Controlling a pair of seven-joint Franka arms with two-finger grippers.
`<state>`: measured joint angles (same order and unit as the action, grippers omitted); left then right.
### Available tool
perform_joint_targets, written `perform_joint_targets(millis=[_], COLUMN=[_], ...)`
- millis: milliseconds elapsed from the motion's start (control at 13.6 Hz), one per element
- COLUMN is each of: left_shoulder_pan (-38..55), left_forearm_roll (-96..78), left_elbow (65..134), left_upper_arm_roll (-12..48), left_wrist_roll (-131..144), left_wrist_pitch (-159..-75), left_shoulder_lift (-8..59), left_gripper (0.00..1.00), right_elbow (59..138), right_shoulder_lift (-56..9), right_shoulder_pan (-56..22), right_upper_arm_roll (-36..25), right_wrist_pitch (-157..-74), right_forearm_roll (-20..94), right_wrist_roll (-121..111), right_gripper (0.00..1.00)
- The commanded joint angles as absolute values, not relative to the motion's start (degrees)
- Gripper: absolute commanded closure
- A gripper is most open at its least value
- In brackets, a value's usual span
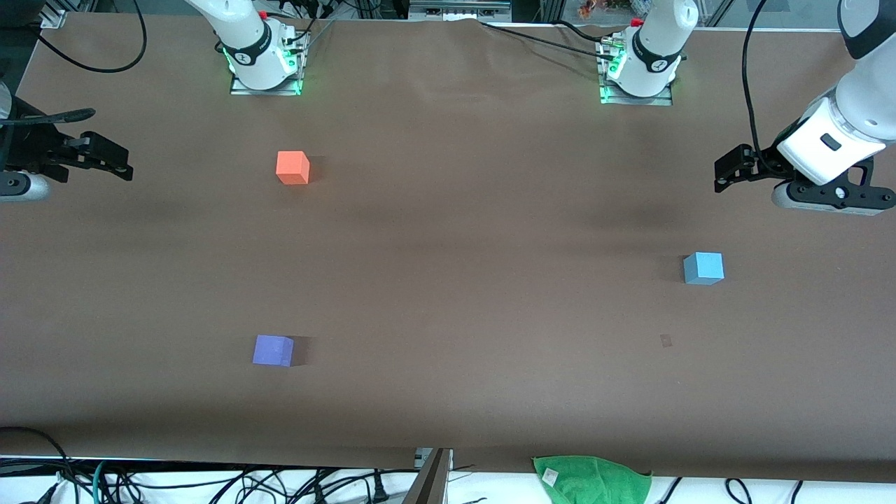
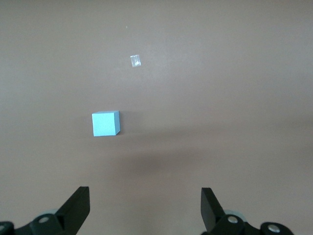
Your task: Place blue block between orange and purple blocks
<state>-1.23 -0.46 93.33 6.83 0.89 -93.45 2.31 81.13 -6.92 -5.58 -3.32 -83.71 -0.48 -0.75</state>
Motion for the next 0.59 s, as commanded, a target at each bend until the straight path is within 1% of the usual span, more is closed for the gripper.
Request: perform_joint_targets(millis=[0,369,517], left_shoulder_pan=[-1.14,-1.14,-1.14], left_forearm_roll=[-0.26,-0.35,-0.26], left_elbow=[89.12,89.21,89.21], left_upper_arm_roll=[6.94,6.94,6.94], left_wrist_roll=[0.44,0.35,0.35], left_wrist_pitch=[-92.11,-92.11,-92.11], left_shoulder_lift=[5.45,5.45,6.41], left_gripper=[0.00,0.00,0.00], right_elbow=[80.51,80.51,80.51], right_shoulder_lift=[-7.03,-7.03,-7.03], right_shoulder_pan=[-5.27,-5.19,-5.19], right_upper_arm_roll=[-3.25,-3.25,-3.25], right_wrist_pitch=[-83.67,-83.67,-83.67], right_forearm_roll=[0.53,0.62,0.62], right_wrist_roll=[-1.32,-1.32,-1.32], right_gripper=[0.00,0.00,0.00])
